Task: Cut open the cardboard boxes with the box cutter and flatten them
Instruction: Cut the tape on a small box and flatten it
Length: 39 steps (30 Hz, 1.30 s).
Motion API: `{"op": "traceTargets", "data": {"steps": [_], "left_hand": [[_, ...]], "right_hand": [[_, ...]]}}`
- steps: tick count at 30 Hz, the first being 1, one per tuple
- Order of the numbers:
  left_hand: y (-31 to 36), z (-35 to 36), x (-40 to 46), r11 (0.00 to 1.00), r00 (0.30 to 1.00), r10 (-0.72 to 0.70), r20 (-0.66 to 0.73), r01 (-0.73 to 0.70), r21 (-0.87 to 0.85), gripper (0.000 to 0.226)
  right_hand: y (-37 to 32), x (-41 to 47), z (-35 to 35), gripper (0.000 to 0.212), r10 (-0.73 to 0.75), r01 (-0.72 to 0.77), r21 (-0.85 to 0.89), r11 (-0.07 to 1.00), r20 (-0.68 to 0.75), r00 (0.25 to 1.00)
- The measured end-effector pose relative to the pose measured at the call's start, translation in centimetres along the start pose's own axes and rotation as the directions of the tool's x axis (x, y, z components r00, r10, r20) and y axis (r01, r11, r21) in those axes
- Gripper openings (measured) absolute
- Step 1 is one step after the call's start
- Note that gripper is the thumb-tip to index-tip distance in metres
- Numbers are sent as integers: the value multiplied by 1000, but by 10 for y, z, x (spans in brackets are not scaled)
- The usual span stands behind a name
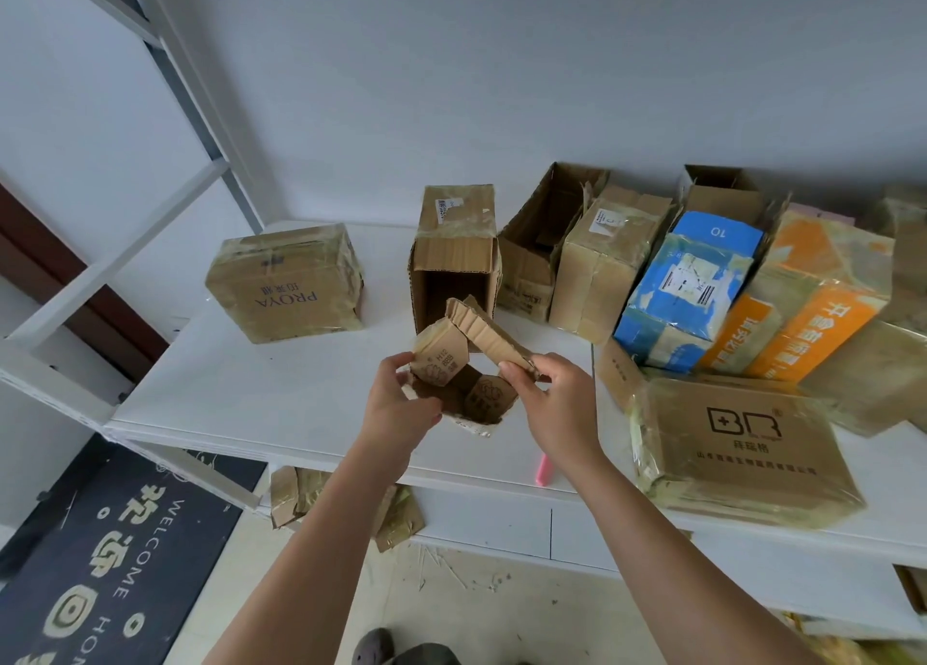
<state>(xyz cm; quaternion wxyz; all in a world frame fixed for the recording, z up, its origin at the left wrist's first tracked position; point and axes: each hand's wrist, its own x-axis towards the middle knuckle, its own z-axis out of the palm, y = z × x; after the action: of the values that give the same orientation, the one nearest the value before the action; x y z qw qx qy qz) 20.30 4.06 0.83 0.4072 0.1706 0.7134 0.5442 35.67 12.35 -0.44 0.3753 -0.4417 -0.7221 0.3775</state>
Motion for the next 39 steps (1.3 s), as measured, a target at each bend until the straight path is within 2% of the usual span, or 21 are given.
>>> {"op": "traceTargets", "data": {"steps": [4,6,8,11,14,16,18,20,21,22,23,25,26,27,29,31,32,36,39], "left_hand": [[0,-4,-1,997,997,48,53,-45,-66,67],[0,-5,-1,992,992,118,51,-116,-46,67],[-1,-3,-1,971,975,209,72,-216,102,70],[-12,-1,1,874,945,279,172,-324,361,77],[-32,-5,7,824,959,181,220,-270,498,73],[-46,-9,11,776,978,101,182,-192,600,71],[-57,-12,15,759,992,36,119,-104,642,69],[-64,-13,18,766,997,22,75,-65,640,66],[-67,-12,19,751,997,49,59,-76,656,65],[-69,-12,19,702,994,101,48,-105,704,63],[-69,-11,18,612,983,180,46,-149,777,60],[-67,-11,14,394,922,375,98,-254,883,57],[-66,-11,13,298,874,460,158,-319,900,58],[-65,-12,13,211,821,521,234,-389,897,61],[-62,-13,14,50,719,575,391,-508,860,65],[-60,-13,17,-41,654,560,508,-591,806,61],[-58,-12,18,-30,652,533,539,-622,783,57],[-60,-17,26,168,728,395,561,-657,735,40],[-61,-27,32,285,715,336,613,-698,657,45]], "right_hand": [[1,3,-3,30,38,-38,-2,999,-2,999],[2,5,-3,38,106,-108,67,992,21,994],[3,5,-1,43,163,-168,92,982,62,985],[7,0,6,42,192,-196,18,980,129,973],[18,-3,16,32,262,-275,21,961,243,934],[24,-5,21,19,359,-437,144,888,378,853],[31,-6,21,28,385,-520,219,825,456,802],[41,-5,14,30,358,-441,149,885,390,848],[47,-4,9,29,335,-367,44,929,314,888],[55,-4,3,28,300,-279,-118,953,235,925],[63,-4,-2,32,265,-193,-319,928,199,943],[74,-8,-8,47,276,-42,-665,746,251,928],[77,-12,-10,51,303,17,-746,666,291,908],[79,-15,-11,53,310,79,-792,605,326,893],[83,-21,-9,46,236,202,-824,529,371,898],[85,-24,-8,30,121,298,-819,491,403,907],[86,-24,-7,24,76,332,-810,484,416,906],[89,-26,-8,14,-13,344,-783,519,395,918],[86,-31,-10,12,-153,338,-742,579,308,939]]}}
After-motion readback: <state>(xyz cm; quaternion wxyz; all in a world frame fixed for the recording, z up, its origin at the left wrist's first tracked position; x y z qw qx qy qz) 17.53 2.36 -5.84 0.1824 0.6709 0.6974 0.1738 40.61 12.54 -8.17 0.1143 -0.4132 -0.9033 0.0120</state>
